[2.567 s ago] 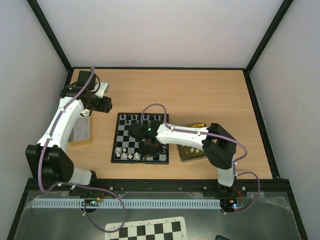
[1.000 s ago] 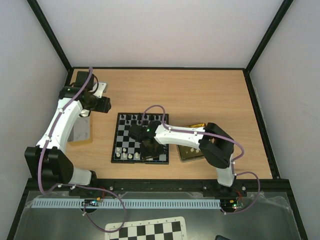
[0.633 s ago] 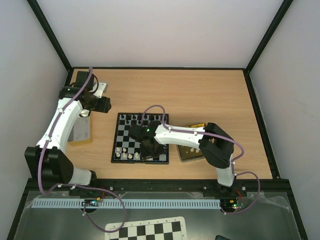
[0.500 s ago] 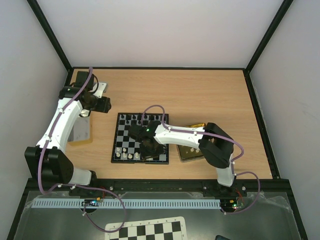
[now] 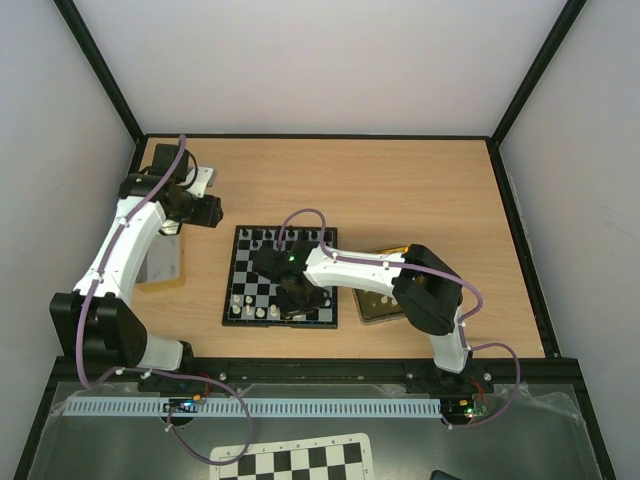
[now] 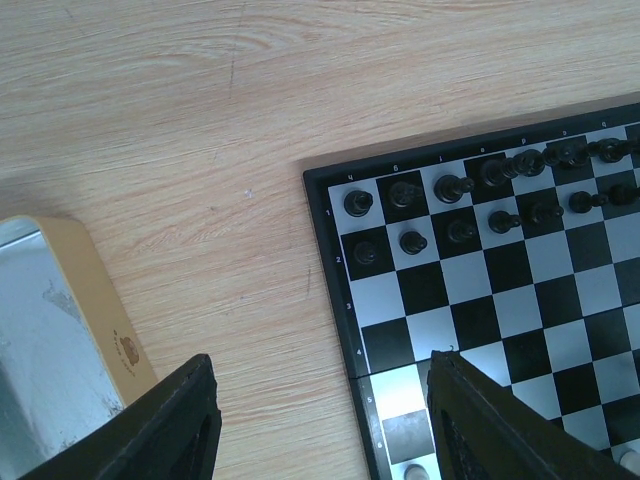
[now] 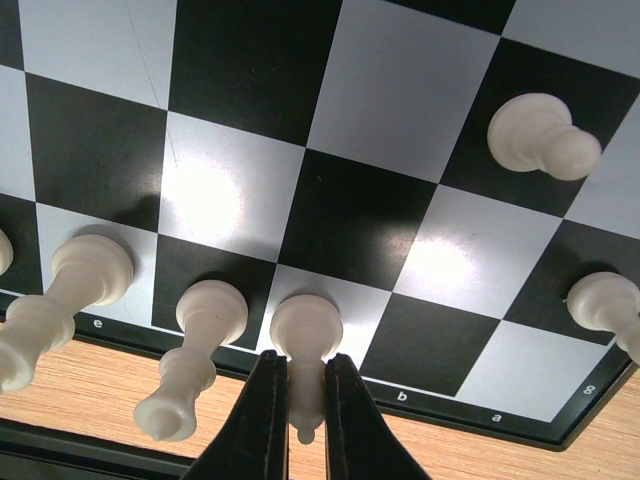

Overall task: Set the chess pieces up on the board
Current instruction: Place the chess piece on the chessboard.

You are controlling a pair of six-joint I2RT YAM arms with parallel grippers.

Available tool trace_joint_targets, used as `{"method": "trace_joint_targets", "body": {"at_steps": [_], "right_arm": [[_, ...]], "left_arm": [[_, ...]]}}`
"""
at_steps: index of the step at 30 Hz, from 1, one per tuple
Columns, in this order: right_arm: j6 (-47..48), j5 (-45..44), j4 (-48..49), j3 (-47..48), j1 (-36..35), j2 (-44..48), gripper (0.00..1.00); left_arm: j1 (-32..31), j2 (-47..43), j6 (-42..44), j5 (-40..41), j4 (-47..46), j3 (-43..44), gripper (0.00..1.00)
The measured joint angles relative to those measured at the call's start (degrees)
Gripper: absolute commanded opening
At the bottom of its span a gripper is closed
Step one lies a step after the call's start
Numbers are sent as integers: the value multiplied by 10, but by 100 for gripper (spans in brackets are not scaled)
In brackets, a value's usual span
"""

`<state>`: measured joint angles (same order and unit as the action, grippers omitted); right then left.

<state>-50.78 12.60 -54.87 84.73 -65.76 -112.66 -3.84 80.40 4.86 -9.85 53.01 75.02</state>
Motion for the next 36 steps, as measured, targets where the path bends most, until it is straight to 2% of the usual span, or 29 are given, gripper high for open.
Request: {"method": "trace_joint_targets", "body": {"at_steps": [25, 36], "right_arm": [[-1, -2, 0, -2, 0, 0, 2], [-4, 1, 4, -5, 0, 2, 11]], "left_arm": [[0, 0, 0, -5, 0, 0, 58], [0, 0, 0, -5, 0, -1, 58]]}}
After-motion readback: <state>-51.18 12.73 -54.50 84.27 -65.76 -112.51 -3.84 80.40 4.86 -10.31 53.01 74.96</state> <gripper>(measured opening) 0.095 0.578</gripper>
